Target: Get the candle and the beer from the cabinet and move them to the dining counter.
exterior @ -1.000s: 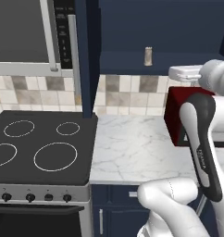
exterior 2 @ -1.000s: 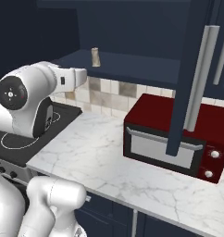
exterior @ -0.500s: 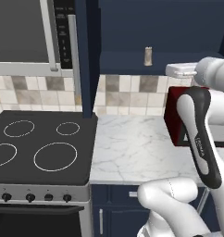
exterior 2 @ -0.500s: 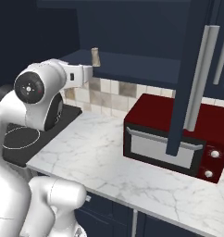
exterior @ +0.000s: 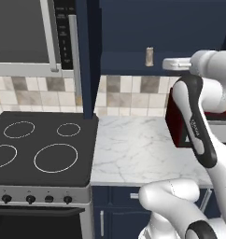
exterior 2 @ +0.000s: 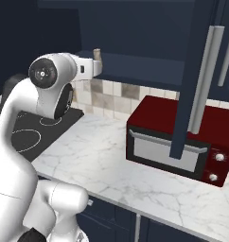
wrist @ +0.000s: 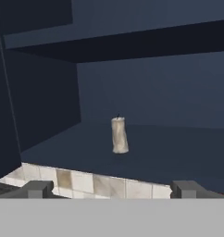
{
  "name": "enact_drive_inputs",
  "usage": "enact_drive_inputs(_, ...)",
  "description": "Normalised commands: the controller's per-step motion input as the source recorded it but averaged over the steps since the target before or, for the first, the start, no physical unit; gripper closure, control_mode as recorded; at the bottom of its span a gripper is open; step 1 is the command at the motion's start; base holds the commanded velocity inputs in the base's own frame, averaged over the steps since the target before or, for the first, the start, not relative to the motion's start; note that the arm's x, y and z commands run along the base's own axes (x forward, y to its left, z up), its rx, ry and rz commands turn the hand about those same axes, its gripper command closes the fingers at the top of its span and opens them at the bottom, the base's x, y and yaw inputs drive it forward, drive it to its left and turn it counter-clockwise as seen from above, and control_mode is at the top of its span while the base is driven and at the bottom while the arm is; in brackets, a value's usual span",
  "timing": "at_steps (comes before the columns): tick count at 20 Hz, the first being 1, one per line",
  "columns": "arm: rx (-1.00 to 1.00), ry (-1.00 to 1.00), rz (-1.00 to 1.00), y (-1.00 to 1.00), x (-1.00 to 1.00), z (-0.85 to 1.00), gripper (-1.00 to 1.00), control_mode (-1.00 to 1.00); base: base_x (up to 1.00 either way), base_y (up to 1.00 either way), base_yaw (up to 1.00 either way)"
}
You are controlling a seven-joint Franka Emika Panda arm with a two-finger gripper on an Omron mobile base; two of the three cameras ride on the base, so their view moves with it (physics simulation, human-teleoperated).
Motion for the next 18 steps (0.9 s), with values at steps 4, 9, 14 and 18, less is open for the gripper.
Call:
enact_drive_inputs(4,0.00,0.10,0.00,-0.03,0.43,0.14,-1.00,-1.00,0.00,0.00,0.00)
enact_drive_inputs(9,0.00,0.15,0.00,-0.09,0.51,0.35,-1.00,-1.00,0.00,0.00,0.00)
enact_drive_inputs(14,0.00,0.13,0.00,0.00,0.44,0.15,-1.00,-1.00,0.00,0.00,0.00)
enact_drive_inputs(18,0.00,0.00,0.00,-0.02,0.06,0.00,-1.00,-1.00,0.00,0.00,0.00)
